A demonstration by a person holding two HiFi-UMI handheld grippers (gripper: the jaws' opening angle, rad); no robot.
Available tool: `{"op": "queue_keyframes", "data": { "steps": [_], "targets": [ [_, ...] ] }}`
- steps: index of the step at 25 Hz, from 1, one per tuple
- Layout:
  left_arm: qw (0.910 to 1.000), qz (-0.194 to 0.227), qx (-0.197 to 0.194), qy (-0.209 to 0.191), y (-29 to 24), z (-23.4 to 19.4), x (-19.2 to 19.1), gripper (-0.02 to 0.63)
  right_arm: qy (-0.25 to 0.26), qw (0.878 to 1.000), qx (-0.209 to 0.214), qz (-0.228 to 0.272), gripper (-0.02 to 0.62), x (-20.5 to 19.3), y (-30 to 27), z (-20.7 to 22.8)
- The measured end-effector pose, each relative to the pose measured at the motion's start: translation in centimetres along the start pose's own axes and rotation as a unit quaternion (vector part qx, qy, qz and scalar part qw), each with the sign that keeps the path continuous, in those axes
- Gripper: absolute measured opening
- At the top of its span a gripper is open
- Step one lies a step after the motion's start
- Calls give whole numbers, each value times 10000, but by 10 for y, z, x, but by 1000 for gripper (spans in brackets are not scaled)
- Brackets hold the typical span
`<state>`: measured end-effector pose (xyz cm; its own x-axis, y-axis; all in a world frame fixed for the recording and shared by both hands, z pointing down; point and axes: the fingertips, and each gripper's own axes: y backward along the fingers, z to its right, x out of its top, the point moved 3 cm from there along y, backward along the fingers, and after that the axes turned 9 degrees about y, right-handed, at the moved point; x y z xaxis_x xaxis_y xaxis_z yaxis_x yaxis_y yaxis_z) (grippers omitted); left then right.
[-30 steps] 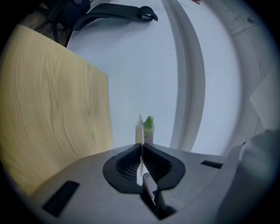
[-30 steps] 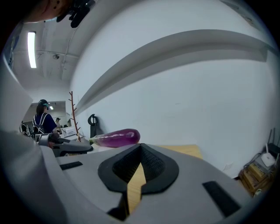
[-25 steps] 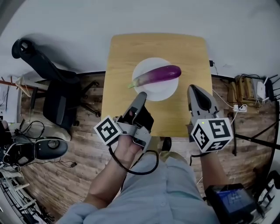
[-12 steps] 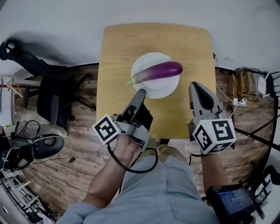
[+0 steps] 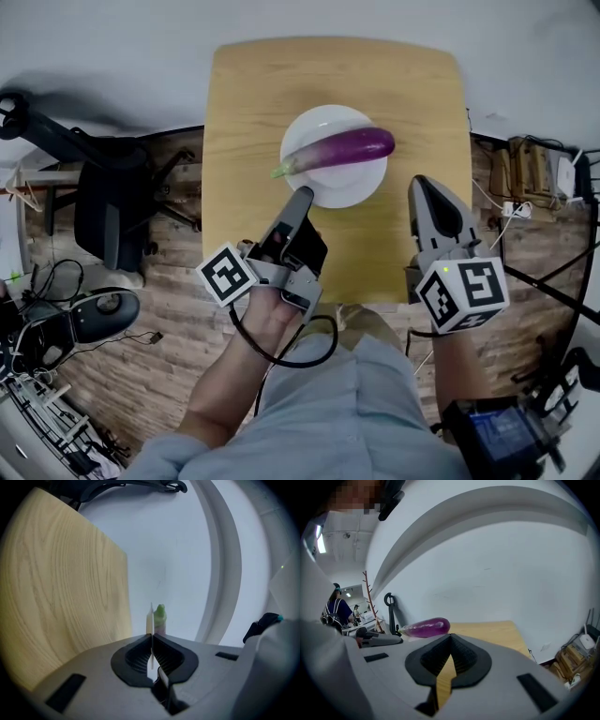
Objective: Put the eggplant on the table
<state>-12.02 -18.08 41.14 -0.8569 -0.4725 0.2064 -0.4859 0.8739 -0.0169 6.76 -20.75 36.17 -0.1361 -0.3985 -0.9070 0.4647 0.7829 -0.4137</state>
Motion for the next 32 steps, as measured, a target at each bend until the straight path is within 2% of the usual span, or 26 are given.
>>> {"op": "queue_keyframes", "data": {
  "steps": [13, 22, 32],
  "targets": [
    [9996, -41, 236, 156, -16, -30, 21, 12, -70, 9997, -19, -241, 0, -17, -23, 6],
    [9996, -133, 257, -4, -34, -46, 35, 12, -90, 9992, -124, -361, 0, -27, -34, 20],
    [9993, -197, 305, 80, -47, -56, 47, 12, -163, 9985, -241, -464, 0, -33, -41, 27]
  ]
}}
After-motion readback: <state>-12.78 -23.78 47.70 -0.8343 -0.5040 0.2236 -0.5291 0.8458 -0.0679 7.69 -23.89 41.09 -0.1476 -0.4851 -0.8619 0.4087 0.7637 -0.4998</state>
